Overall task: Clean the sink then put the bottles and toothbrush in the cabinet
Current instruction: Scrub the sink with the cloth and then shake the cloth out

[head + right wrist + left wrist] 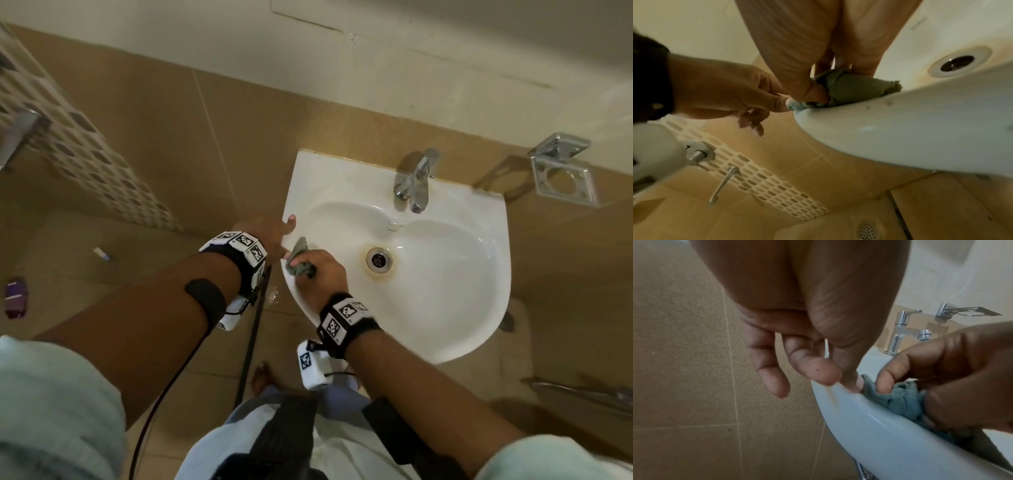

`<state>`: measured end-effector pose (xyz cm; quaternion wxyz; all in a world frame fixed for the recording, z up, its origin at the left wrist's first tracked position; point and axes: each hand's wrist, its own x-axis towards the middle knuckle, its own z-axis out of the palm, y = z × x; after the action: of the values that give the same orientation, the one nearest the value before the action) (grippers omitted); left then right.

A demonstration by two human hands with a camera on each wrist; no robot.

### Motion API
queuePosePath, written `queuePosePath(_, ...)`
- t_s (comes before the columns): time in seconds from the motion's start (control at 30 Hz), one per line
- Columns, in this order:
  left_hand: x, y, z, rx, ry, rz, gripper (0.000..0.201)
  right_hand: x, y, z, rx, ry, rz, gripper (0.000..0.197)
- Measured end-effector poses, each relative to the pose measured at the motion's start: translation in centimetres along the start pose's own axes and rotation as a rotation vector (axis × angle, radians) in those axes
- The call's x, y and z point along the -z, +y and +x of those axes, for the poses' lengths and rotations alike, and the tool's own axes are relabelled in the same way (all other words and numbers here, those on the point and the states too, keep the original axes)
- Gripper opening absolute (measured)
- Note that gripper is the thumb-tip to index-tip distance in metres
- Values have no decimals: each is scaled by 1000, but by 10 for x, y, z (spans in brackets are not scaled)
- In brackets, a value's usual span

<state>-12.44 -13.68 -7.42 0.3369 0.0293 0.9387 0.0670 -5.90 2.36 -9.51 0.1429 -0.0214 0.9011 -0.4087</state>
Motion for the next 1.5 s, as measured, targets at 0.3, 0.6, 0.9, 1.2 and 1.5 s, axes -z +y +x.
queuePosePath(0.3, -1, 6, -3, 5, -6, 13, 84, 109, 115, -108, 183, -300, -338, 20)
queuePosePath(0.6, 0, 11, -6, 8, -26, 47, 105, 247, 177, -46, -178, -74, -515, 25)
queuePosePath(0.9, 2, 20, -8, 48, -50, 68, 105, 129, 146, -36, -343, -453, -639, 46)
queuePosePath(1.2, 4, 21, -12, 43, -36, 67, 103, 37, 36, -67, -121, -425, -83, 53)
queuePosePath(1.5, 5, 21, -13, 62, -45, 45, 105, 194, 187, -37, -316, -342, -775, 43)
